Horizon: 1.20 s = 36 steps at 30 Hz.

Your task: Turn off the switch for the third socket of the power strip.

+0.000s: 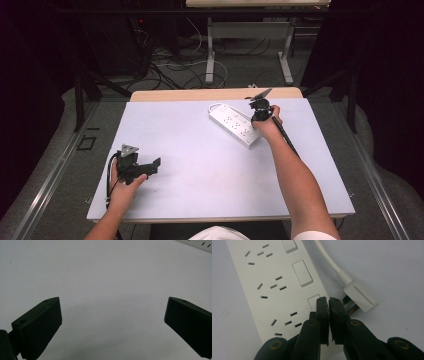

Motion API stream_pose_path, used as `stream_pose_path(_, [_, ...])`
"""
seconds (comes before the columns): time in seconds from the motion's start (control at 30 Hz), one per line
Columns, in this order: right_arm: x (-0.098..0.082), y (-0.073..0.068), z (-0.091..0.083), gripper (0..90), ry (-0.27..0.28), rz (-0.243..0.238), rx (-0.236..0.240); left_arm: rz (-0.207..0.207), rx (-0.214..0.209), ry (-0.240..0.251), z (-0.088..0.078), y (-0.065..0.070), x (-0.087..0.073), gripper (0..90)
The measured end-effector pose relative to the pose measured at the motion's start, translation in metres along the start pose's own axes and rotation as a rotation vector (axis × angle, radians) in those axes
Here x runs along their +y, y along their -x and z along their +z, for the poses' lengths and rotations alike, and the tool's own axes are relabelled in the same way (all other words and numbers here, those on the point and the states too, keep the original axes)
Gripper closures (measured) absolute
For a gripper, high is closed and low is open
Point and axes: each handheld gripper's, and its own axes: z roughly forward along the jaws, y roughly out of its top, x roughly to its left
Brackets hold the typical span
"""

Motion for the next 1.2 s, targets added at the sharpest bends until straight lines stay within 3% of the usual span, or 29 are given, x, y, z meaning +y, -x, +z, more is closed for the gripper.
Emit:
stream_pose_path(0.23, [-0.0009,-0.0004,0.0014,87.8,0.022,0.007,0.001,0.000,0.002,0.000,-0.0002,0.0000,0.0000,1.3])
stream_pose_path(0.63, [-0.0016,-0.0007,0.0015,88.0,0.024,0.001,0.001,0.000,0.001,0.001,-0.0001,-0.0002,-0.0002,1.3])
stream_pose_path(0.8, [-0.0029,0.0008,0.0012,90.0,-0.005,0.000,0.002,0.001,0.002,0.000,0.0000,-0.0002,-0.0001,1.3])
stream_pose_path(0.97, [-0.0047,0.0017,0.0011,90.0,0.011,0.013,0.008,0.003,0.002,0.000,-0.0002,0.0003,0.0001,1.3])
stream_pose_path(1.17, [-0.0053,0.0026,0.0005,85.5,0.014,0.018,-0.003,0.001,0.004,0.001,-0.0005,0.0000,0.0003,1.3])
stream_pose_path(1.2, [-0.0059,0.0032,0.0012,85.1,0.028,0.026,0.014,0.000,0.003,-0.002,-0.0009,-0.0001,0.0004,1.3])
